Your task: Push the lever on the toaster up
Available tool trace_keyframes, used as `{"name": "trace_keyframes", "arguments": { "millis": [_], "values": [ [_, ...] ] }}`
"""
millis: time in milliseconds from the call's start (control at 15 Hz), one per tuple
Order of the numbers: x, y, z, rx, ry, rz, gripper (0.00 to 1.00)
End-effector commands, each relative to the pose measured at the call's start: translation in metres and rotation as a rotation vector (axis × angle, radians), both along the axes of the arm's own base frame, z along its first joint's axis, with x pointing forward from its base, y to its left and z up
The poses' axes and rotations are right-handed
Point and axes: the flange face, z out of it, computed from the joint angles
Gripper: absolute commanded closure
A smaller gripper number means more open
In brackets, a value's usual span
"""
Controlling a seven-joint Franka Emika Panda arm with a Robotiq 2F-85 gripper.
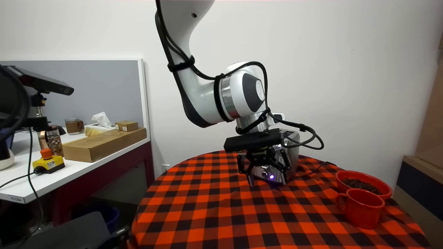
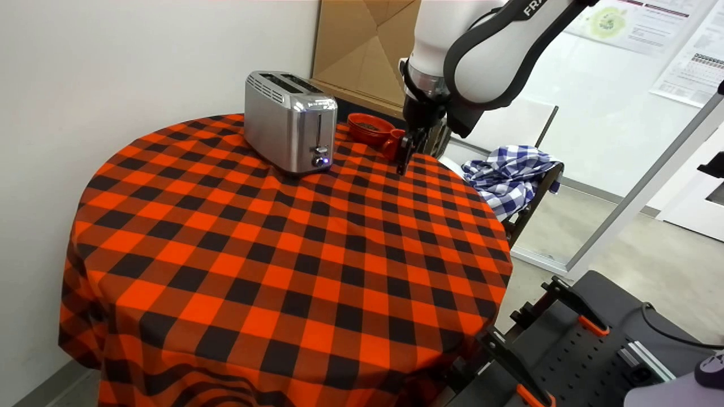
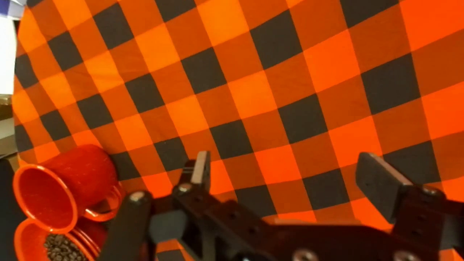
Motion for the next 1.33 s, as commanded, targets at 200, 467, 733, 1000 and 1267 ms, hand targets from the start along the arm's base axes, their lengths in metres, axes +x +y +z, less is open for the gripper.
{"name": "trace_keyframes", "arguments": {
  "millis": [200, 467, 733, 1000, 1267],
  "values": [
    [0.014, -0.011, -0.012, -0.012, -0.028, 0.123, 0.00],
    [0.001, -0.018, -0.013, 0.033, -0.125, 0.133, 0.00],
    [-0.016, -0.028, -0.015, 0.067, -0.206, 0.183, 0.00],
    [-0.029, -0.029, -0.019, 0.101, -0.249, 0.228, 0.00],
    [-0.027, -0.009, -0.032, 0.124, -0.237, 0.237, 0.00]
  ]
}}
